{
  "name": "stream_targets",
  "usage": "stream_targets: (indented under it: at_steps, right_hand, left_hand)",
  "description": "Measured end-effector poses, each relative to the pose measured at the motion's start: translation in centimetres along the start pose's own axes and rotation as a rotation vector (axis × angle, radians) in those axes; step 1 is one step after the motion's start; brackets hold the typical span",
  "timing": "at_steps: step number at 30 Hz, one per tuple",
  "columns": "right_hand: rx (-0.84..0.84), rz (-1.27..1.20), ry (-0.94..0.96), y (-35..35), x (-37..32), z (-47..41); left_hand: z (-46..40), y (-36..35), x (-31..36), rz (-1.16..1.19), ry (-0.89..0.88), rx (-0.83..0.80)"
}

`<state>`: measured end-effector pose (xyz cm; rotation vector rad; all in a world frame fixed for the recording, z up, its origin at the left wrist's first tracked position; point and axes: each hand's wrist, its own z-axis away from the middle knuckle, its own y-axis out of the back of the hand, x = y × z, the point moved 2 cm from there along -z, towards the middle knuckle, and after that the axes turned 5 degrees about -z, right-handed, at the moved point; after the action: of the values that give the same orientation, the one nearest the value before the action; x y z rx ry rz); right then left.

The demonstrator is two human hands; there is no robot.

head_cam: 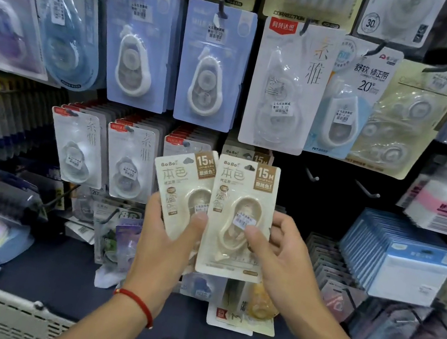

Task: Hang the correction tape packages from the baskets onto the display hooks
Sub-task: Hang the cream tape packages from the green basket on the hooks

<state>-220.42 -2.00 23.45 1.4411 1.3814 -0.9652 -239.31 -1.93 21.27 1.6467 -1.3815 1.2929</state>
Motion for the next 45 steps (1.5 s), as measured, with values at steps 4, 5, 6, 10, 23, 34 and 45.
stream_targets:
  at_steps: [4, 5, 6, 10, 23, 34, 45]
  right_hand:
    - [0.030, 0.018, 0.047, 0.1, -0.5, -0.8]
    - [0.041, 0.014, 0.041, 0.2, -0.5, -1.0]
    - [0.049, 0.011, 0.032, 0.1, -0.5, -1.2]
    - [0.060, -0.015, 0.017, -0.1, -0.7, -1.7]
    - [0.037, 0.461, 0.063, 0.6, -0.2, -2.1]
    - [-0.114, 0.092, -0.069, 0.3, -0.3, -1.2]
    - [-0.019, -0.049, -0.071, 1.1, -0.6, -1.7]
  left_hand:
    - [-0.4, 1.1, 0.4, -0.058, -0.010, 0.148]
    - [-0.4, 1.3, 0.5, -0.059, -0.005, 0.161]
    - [-0.3, 1.5, 0.8, -0.069, -0.007, 0.168]
    - [0.0, 2.1, 1.3, -0.097, -0.059, 0.185]
    - [0.0, 0.8, 1.5, -0.062, -0.116, 0.089]
    - [0.3, -1.3, 0.5, -0.078, -0.015, -0.198]
    - [-0.1, -1.9, -0.9, -0.110, -0.041, -0.164]
